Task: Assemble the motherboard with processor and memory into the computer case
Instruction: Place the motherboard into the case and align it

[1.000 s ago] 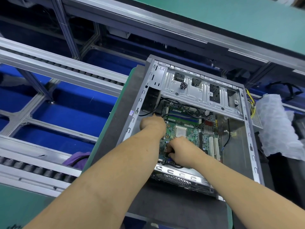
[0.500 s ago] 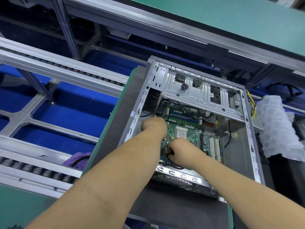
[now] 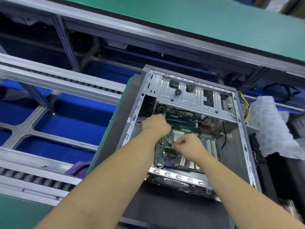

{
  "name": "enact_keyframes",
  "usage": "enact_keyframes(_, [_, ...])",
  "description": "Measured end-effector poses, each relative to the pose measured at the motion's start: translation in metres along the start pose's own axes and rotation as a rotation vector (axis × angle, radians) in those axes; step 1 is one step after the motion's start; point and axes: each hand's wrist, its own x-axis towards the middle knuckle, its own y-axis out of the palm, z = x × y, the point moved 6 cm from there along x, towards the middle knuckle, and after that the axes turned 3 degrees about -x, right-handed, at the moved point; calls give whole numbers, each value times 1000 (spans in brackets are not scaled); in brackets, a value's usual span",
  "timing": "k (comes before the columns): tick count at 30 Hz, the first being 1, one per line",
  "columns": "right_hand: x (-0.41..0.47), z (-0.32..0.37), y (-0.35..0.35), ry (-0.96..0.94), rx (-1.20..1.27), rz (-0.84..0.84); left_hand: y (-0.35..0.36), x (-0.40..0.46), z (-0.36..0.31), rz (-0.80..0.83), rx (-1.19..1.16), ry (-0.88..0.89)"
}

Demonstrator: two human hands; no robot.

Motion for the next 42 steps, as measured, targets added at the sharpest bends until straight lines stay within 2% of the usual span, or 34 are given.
enact_keyframes(3, [0,-14,-8,182,460,12,4,-9,-2,172,-289,-13])
enact_keyframes(6, [-3,-21,-4,279,735,116,22,-27,-3,548,-546,-75])
enact_keyframes(9, [-3,-24,-7,261,810,154,36,-42,-8,843,-572,-58])
enact_keyframes(13, [-5,-22,-13,179,682,177,36,-52,-11,949,-603,3])
enact_keyframes(15, [-5,-19,-11,121,549,186,36,-51,-9,928,-570,-2])
enact_keyframes(19, [-4,-16,-6,-27,148,196,36,-37,4,699,-456,-93])
enact_keyframes(23, [-1,-14,-5,-87,-14,183,35,-27,11,598,-404,-71])
enact_keyframes(28, [7,-7,-6,-132,-80,108,39,-23,13,608,-374,-66])
enact_keyframes(31, [7,-7,1,-132,-134,169,39,-22,16,619,-336,-68])
enact_keyframes(37, [4,-17,1,-39,17,235,39,-22,15,627,-287,-51])
enact_keyframes(42, [0,-13,2,-69,7,283,34,-26,8,622,-285,-59])
